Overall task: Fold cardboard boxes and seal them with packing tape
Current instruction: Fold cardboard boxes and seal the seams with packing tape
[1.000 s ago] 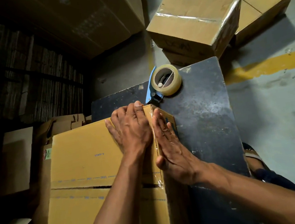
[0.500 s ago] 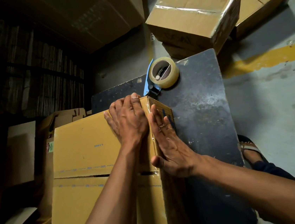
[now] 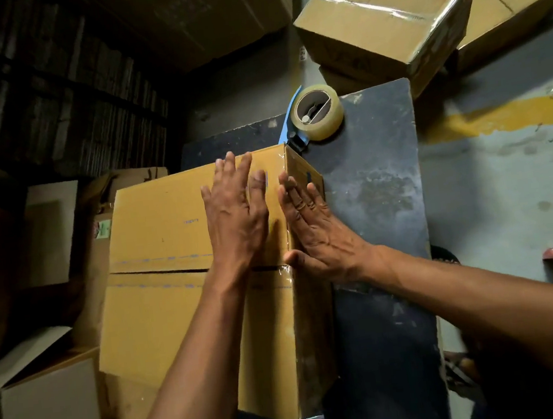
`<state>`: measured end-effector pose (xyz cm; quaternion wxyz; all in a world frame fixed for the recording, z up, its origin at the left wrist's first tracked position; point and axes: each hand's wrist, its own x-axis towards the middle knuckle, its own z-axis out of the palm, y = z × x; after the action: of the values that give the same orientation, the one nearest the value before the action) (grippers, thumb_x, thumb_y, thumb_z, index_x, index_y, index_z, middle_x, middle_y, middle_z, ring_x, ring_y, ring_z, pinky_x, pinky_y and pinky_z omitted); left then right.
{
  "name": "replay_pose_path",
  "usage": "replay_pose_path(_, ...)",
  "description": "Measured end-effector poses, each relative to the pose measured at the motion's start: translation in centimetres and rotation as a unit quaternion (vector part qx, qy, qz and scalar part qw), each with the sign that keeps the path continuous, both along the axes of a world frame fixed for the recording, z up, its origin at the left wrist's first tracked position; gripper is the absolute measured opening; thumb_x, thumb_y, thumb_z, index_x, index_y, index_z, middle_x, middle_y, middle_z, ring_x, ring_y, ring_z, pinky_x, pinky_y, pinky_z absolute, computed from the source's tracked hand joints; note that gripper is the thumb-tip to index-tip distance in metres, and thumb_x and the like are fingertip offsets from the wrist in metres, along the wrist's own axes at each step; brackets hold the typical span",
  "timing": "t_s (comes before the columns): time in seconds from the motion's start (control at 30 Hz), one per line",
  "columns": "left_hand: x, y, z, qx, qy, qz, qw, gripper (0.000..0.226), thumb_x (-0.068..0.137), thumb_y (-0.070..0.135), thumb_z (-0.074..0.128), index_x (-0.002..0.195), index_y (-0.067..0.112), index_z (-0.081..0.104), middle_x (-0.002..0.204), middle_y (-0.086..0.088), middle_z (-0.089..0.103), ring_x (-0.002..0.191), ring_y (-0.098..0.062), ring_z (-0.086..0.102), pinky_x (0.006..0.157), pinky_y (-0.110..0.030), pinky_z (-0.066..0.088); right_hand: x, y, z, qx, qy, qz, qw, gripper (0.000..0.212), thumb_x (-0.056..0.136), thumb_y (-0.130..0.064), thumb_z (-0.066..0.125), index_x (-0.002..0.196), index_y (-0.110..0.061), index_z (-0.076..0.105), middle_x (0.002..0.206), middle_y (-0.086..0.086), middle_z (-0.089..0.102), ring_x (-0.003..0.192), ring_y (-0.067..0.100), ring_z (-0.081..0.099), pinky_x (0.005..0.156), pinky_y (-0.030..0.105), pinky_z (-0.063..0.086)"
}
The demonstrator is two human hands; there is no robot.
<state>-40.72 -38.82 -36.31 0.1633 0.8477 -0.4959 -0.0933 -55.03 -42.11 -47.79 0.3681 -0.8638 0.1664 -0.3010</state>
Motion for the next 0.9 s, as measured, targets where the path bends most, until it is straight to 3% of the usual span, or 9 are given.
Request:
replay_pose_path(0.1,-1.1,5.9,0.0,0.046,-0.006,-0.022,0.999,0.071,0.101,0.068,0.019,0.162,0.032,0.026,0.172,0.004,0.010,0.159,-0.009,0.000,0.129,-0.045,-0.001,-0.6,-0.2,-1.9,-0.061,0.038,0.003,0.997,0.097,0.099,-0.071,0.016,0.159,0.003,-0.001,0.169,0.024,-0.009,0.158,0.036,-0.004,0.123,0.066,0.011)
replay_pose_path(0.2,-2.7,11.8,0.0,0.053,0.005,-0.027,0.998,0.074,0.100,0.074,0.011,0.162,0.034,0.020,0.172,0.008,0.004,0.158,-0.003,-0.006,0.130,-0.046,-0.002,-2.4,-0.7,-2.7,-0.089,0.072,0.018,0.993,0.096,0.100,-0.067,0.027,0.160,0.001,-0.006,0.170,0.023,-0.009,0.158,0.035,-0.004,0.123,0.066,0.013)
replay_pose_path(0.3,-4.8,16.5,-0.3,0.050,0.002,-0.006,0.999,0.076,0.101,0.074,0.013,0.163,0.030,0.019,0.172,0.007,0.004,0.159,-0.008,-0.004,0.129,-0.051,0.002,-3.9,0.4,-2.2,-0.089,0.083,0.025,0.992,0.102,0.098,-0.069,0.034,0.159,0.002,-0.006,0.169,0.022,-0.013,0.158,0.035,-0.006,0.124,0.065,0.008)
replay_pose_path(0.4,-7.1,19.8,-0.6,0.028,0.003,0.025,0.999,0.077,0.102,0.071,0.024,0.163,0.024,0.023,0.173,0.004,0.009,0.160,-0.013,0.001,0.128,-0.048,0.004,-3.3,2.3,-0.5,-0.113,0.048,0.041,0.992,0.106,0.095,-0.072,0.036,0.159,0.003,-0.002,0.168,0.022,-0.012,0.158,0.035,-0.004,0.126,0.062,0.006)
replay_pose_path(0.47,-8.8,21.8,-0.8,0.009,0.007,0.051,0.999,0.071,0.104,0.064,0.034,0.161,0.022,0.030,0.172,0.002,0.017,0.160,-0.014,0.008,0.127,-0.048,0.010,-2.5,2.8,-0.1,-0.140,0.043,0.050,0.988,0.105,0.095,-0.072,0.038,0.159,0.000,-0.003,0.168,0.021,-0.010,0.158,0.036,-0.002,0.125,0.064,0.011)
replay_pose_path(0.6,-10.5,26.3,-1.1,-0.093,0.024,0.076,0.992,0.048,0.102,0.027,0.051,0.149,0.016,0.052,0.160,-0.001,0.045,0.150,-0.016,0.038,0.115,-0.042,0.045,-2.4,2.2,-0.4,-0.168,0.042,0.063,0.983,0.106,0.093,-0.072,0.046,0.159,-0.006,-0.004,0.167,0.022,-0.006,0.157,0.037,-0.001,0.123,0.066,0.016)
replay_pose_path(0.7,-10.7,29.4,-0.5,-0.079,0.038,0.024,0.996,0.063,0.087,0.004,0.049,0.149,0.013,0.052,0.158,0.001,0.049,0.145,-0.019,0.047,0.112,-0.035,0.047,-3.8,1.6,-0.1,-0.177,0.078,0.080,0.978,0.117,0.089,-0.076,0.055,0.159,-0.001,-0.001,0.168,0.026,-0.003,0.157,0.042,0.002,0.122,0.068,0.014)
replay_pose_path(0.8,-10.7,30.7,-0.4,-0.007,-0.005,-0.051,0.999,0.069,0.088,0.017,0.063,0.154,0.009,0.045,0.164,0.000,0.039,0.150,-0.020,0.039,0.118,-0.027,0.038,-4.9,3.3,1.1,-0.184,0.077,0.081,0.977,0.125,0.084,-0.082,0.057,0.158,0.003,0.004,0.167,0.028,-0.002,0.156,0.044,0.006,0.121,0.071,0.013)
replay_pose_path(0.9,-10.3,30.5,-1.3,0.010,-0.081,-0.065,0.995,0.068,0.092,0.034,0.072,0.150,0.006,0.050,0.159,-0.007,0.046,0.147,-0.019,0.044,0.112,-0.031,0.046,-4.2,7.1,2.2,-0.212,0.016,0.111,0.971,0.120,0.084,-0.084,0.051,0.158,0.001,0.007,0.165,0.023,0.003,0.156,0.039,0.010,0.122,0.069,0.009)
